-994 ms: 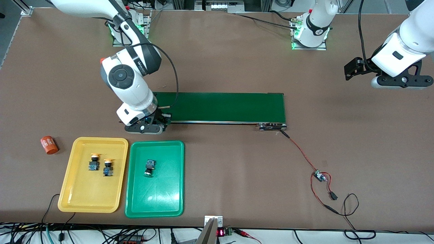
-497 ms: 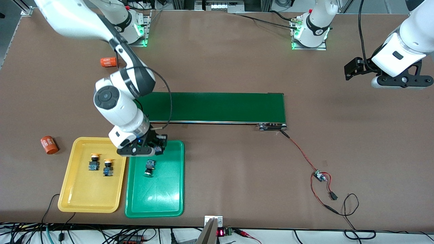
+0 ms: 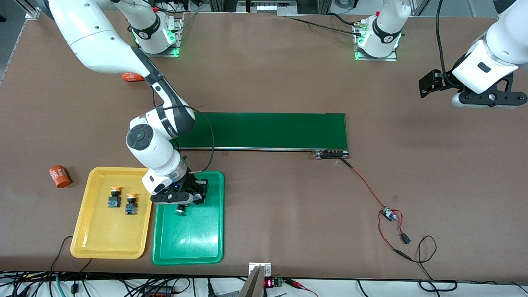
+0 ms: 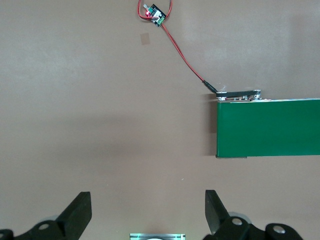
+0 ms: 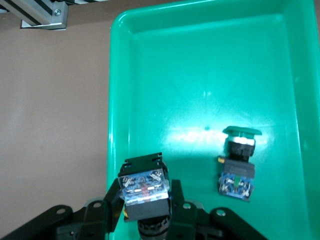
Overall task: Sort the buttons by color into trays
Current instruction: 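Lower the green button into the green tray and open the right gripper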
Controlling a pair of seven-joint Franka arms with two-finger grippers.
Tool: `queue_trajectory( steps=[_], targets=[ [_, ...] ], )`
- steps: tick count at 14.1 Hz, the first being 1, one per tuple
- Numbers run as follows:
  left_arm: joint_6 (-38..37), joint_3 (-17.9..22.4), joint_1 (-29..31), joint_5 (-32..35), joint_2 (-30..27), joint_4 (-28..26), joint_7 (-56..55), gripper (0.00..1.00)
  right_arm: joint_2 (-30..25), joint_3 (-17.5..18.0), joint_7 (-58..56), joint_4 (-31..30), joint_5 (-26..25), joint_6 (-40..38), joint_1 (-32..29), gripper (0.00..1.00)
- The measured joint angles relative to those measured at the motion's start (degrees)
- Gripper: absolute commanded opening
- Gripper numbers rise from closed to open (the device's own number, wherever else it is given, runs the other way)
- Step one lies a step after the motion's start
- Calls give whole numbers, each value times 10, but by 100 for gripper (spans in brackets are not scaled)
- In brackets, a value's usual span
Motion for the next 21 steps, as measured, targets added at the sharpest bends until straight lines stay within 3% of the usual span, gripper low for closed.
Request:
queue_trajectory(
  steps=[3,5,9,18,21],
  targets=[
    [0,0,0,0,0,0,0,100,27,-22,-9,29,0,7,16,17],
    [0,0,0,0,0,0,0,100,44,-32,-9,41,0,18,26,23],
    [0,0,0,0,0,0,0,100,54,-38,-9,47,0,22,29,99],
    [-1,-2,0,0,0,6,0,100,49,-46,-9,58,0,21,29,100],
    [-11,-4,0,0,0,7,0,100,18,-49,-9,60,0,-42,26,100]
  ],
)
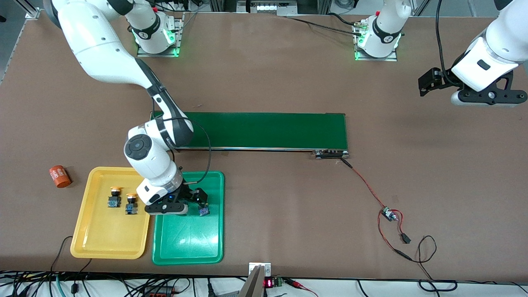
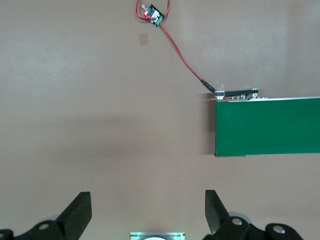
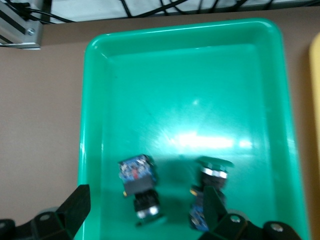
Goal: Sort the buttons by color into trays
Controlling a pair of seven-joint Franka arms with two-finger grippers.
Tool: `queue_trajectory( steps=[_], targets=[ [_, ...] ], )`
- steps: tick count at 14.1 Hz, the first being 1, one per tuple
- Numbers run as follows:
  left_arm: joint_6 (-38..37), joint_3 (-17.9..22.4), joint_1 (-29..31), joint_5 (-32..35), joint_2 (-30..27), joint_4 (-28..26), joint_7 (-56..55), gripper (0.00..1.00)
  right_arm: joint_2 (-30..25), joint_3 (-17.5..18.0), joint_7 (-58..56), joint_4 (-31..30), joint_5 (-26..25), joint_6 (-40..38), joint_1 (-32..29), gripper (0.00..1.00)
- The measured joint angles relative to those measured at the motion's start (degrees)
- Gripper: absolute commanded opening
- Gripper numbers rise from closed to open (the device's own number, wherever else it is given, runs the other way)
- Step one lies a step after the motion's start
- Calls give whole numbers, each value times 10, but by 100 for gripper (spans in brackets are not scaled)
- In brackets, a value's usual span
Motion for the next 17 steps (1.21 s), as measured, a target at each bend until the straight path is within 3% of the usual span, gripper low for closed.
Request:
queue_trajectory(
  steps=[7,12,17],
  targets=[
    [-3,-1,0,0,2,8,0,100,-123,-3,-62,2,0,-230,-42,100],
    [-3,-1,0,0,4,8,0,100,-199,-6,-175,-3,71,-340,-112,100],
    [-3,-1,0,0,4,9,0,100,-271,-14,-198,-22,79,-434,-133,100]
  ],
)
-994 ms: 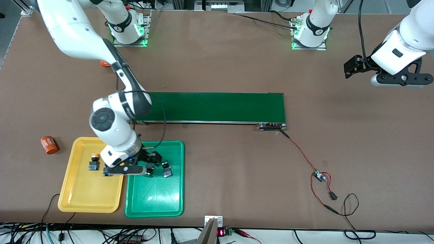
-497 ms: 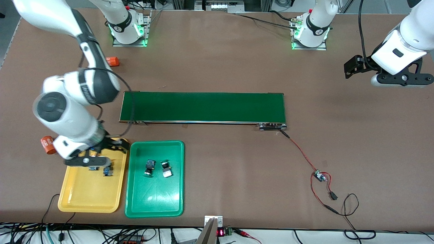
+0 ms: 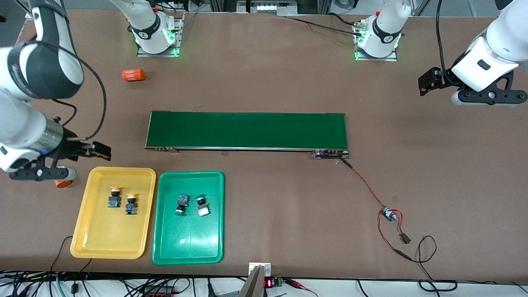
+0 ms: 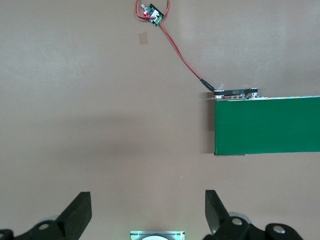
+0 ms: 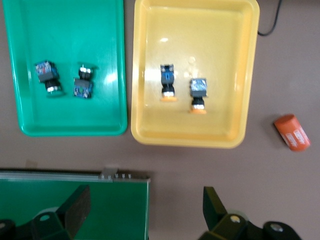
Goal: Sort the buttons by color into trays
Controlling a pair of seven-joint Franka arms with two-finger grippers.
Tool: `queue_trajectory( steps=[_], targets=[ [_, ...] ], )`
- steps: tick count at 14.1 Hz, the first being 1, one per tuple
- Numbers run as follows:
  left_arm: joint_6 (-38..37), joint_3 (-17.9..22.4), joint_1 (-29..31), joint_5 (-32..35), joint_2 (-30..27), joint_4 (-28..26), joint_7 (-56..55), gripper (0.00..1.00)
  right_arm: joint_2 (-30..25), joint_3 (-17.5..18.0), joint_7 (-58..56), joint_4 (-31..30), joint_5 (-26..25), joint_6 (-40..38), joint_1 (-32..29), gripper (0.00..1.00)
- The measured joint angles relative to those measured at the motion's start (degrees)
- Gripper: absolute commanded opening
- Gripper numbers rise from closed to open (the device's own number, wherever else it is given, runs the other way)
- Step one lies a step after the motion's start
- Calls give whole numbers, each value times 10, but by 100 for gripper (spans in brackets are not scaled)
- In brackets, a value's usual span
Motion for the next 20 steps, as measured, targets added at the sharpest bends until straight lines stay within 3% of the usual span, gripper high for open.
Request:
queue_trajectory(
  steps=[6,10,20],
  targets=[
    [0,0,0,0,0,0,0,100,-116,-19,0,-103,3,-19,3,100],
    [0,0,0,0,0,0,0,100,-131,-67,-1,-113,14,-32,28,100],
    [0,0,0,0,0,0,0,100,-144,-87,-3,-113,15,-81,30,100]
  ],
)
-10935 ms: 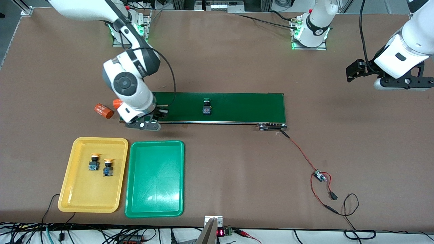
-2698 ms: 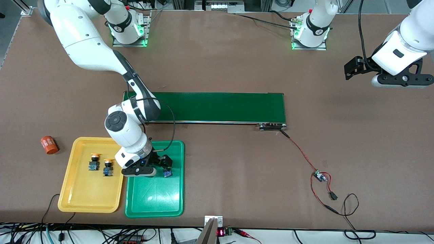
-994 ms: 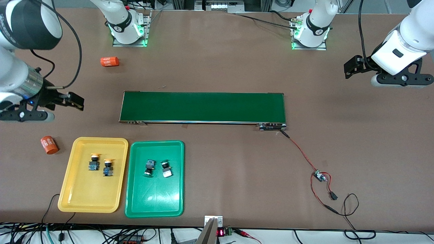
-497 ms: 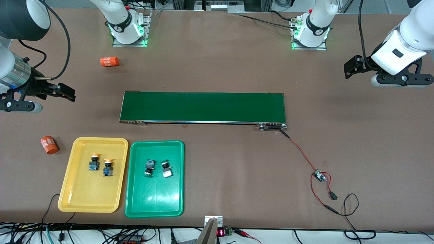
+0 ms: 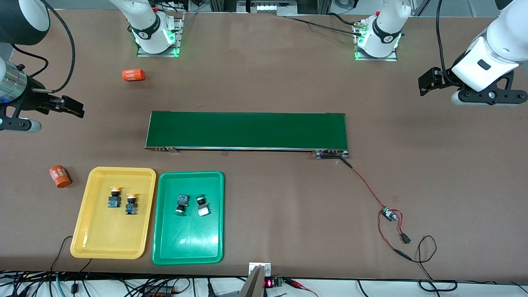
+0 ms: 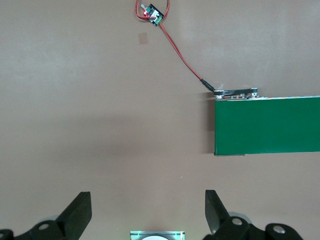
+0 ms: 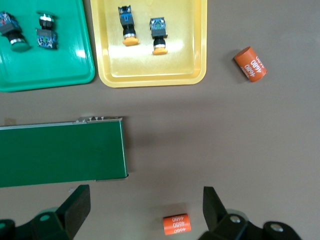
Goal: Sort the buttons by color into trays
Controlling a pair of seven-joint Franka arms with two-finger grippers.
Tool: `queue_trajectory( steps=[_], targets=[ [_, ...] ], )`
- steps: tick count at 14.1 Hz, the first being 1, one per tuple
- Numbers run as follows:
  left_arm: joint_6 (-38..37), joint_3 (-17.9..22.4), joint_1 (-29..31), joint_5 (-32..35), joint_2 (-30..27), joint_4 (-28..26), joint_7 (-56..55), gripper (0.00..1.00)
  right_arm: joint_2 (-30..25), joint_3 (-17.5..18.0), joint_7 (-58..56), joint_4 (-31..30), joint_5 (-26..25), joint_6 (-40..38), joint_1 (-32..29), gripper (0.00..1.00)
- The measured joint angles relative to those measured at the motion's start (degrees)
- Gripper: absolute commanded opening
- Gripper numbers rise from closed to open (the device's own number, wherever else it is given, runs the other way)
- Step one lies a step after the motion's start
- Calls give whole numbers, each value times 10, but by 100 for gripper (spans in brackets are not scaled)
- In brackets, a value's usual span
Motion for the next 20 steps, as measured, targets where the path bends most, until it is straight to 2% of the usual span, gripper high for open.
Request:
queue_trajectory(
  steps=[20],
  targets=[
    [0,0,0,0,0,0,0,100,0,0,-1,0,1,-44,4,100]
  ],
)
